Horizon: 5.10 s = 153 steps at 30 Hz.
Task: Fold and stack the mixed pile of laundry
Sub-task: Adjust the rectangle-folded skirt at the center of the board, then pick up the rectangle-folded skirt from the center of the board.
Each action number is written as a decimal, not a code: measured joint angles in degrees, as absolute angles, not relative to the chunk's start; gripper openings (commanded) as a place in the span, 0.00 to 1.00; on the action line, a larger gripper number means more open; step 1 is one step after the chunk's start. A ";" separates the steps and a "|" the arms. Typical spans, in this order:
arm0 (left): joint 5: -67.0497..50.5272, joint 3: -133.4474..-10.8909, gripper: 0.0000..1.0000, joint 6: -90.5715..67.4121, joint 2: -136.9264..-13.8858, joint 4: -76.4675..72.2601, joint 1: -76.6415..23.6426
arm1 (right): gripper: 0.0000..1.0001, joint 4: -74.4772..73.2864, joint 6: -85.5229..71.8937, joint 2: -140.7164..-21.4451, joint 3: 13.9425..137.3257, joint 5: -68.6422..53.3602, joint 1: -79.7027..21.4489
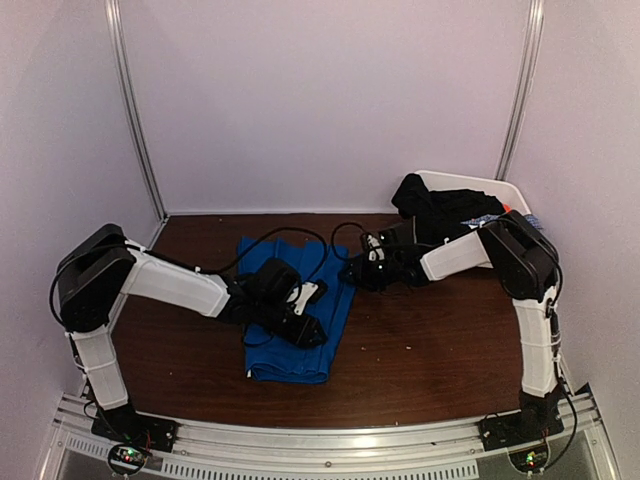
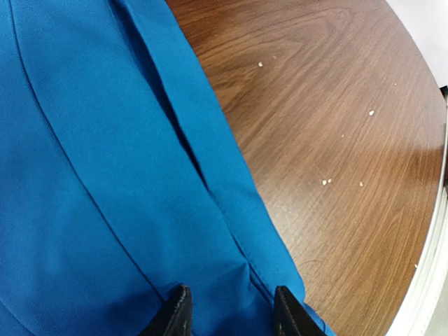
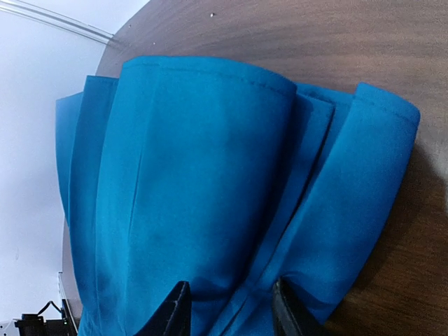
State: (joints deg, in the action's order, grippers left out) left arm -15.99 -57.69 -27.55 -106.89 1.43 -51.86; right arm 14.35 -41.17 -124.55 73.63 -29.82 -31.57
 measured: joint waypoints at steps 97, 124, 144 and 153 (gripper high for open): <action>17.50 -36.73 0.69 11.94 -75.05 8.80 -72.88 | 0.46 -1.23 -19.18 -115.15 79.00 -28.73 -29.71; 43.44 -40.99 0.16 33.63 -101.49 -5.19 -79.99 | 0.15 3.57 -22.33 -131.96 86.13 -46.54 -38.26; 26.81 -57.56 0.00 23.57 -88.86 28.97 -80.75 | 0.42 4.54 -22.11 -125.95 82.43 -51.46 -37.17; 11.22 -68.55 0.00 18.09 -88.66 47.00 -83.94 | 0.54 -5.04 -15.99 -130.56 106.08 -48.07 -32.32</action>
State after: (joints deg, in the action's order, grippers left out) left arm 11.22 -68.55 18.09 -88.66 47.00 -83.94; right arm -5.04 -15.99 -130.56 106.08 -48.07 -32.32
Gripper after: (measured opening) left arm 0.023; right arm 0.509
